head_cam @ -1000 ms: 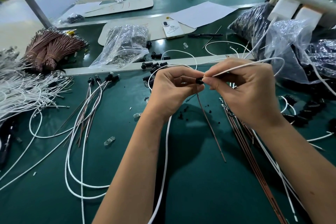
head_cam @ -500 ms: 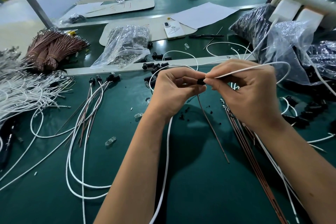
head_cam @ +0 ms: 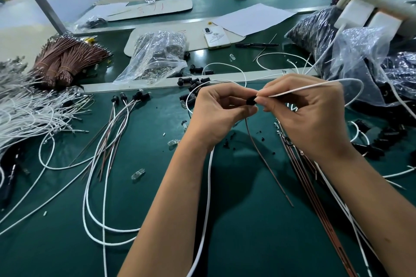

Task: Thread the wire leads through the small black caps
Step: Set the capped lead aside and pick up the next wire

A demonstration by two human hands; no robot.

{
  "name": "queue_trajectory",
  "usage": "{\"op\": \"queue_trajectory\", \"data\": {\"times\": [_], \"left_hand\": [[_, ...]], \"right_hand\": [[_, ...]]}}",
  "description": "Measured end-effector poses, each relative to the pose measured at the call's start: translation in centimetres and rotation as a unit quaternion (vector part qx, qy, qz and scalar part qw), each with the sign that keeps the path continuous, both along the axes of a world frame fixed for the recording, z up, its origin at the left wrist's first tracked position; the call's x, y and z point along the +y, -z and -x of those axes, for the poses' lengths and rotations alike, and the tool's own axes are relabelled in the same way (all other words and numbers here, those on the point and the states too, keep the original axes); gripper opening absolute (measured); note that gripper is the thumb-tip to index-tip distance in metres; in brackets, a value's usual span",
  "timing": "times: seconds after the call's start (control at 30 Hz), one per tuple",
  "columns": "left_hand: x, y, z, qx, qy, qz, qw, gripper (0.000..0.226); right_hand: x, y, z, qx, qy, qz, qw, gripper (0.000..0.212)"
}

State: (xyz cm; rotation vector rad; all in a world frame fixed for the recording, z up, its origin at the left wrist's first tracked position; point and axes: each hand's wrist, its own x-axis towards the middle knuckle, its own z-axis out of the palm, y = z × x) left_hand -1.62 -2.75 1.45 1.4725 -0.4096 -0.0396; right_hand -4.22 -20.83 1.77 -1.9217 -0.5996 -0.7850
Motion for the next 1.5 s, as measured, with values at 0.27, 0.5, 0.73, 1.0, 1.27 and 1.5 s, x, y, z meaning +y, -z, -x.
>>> {"op": "queue_trajectory", "data": {"times": [0.27, 0.5, 0.73, 1.0, 1.27, 1.5], "left_hand": [[0.0, 0.2, -0.1, -0.008, -0.009, -0.011, 1.0, 0.034], [-0.2, 0.2, 0.0, -0.003, -0.024, -0.019, 1.0, 0.037], [-0.4, -0.4, 0.5, 0.078, 0.025, 0.047, 0.996, 0.014], [-0.6, -0.5, 0.8, 0.223, 0.044, 0.079, 0.971, 0.015], [-0.3, -0.7, 0.8, 0.288, 0.091, 0.107, 0.947, 0.009], [-0.2, -0.6, 0.7, 0.28, 0.082, 0.096, 0.952, 0.011]], "right_hand": [[-0.1, 0.0, 0.0, 0.041, 0.025, -0.006, 0.999, 0.004], [0.2, 0.1, -0.1, 0.077, 0.05, -0.041, 0.995, 0.006], [0.0, -0.5, -0.5, 0.145, 0.006, -0.18, 0.973, 0.009], [-0.7, -0.2, -0.8, 0.28, -0.029, -0.193, 0.94, 0.011], [-1.2, -0.6, -0.6, 0.327, -0.087, -0.187, 0.922, 0.018], [-0.7, -0.7, -0.4, 0.311, -0.084, -0.181, 0.929, 0.017]]}}
